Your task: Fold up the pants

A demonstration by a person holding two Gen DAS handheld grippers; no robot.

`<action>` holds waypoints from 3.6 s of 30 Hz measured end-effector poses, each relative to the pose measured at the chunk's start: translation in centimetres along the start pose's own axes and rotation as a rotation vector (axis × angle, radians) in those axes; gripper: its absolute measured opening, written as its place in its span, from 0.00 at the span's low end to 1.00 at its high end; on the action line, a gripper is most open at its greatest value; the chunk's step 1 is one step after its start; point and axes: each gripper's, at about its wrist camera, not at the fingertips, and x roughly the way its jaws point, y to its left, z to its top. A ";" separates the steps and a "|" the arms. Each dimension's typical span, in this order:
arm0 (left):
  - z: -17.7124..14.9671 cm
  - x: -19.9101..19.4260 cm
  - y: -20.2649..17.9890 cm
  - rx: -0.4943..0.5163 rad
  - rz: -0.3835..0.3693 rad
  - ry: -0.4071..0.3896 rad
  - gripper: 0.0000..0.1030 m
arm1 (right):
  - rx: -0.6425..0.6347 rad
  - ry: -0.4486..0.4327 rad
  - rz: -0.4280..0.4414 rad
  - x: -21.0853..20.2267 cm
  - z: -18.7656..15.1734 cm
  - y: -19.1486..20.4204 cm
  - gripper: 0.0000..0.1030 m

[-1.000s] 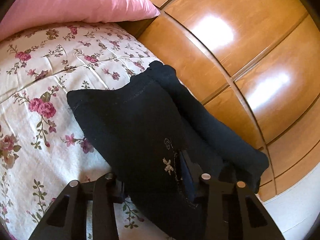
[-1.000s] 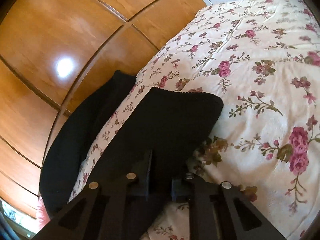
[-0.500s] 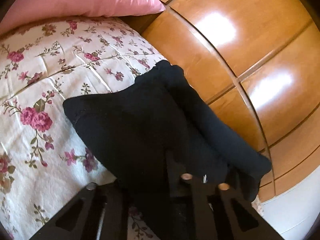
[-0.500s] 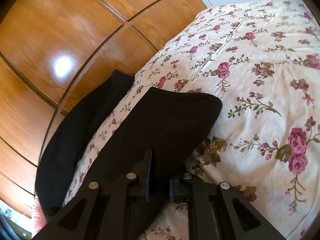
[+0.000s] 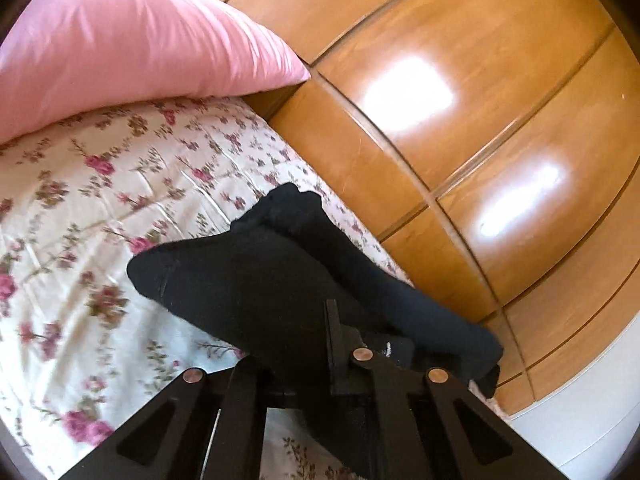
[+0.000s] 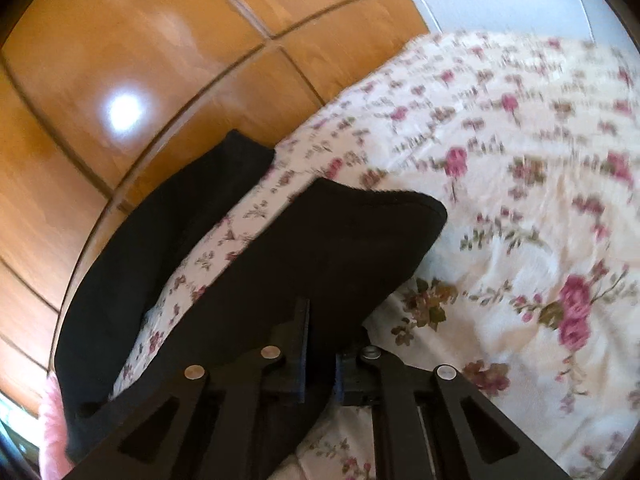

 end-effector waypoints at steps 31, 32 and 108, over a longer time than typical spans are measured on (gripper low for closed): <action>-4.2 -3.5 4.9 0.203 0.224 0.126 0.15 | -0.077 0.005 -0.058 -8.7 -5.2 -5.4 0.07; -4.1 -3.5 4.8 0.212 0.234 0.123 0.19 | -0.098 0.005 -0.072 -8.7 -5.2 -5.1 0.08; 14.2 24.6 -3.8 0.496 0.652 0.022 0.10 | -0.548 0.174 0.087 2.2 -10.9 13.3 0.66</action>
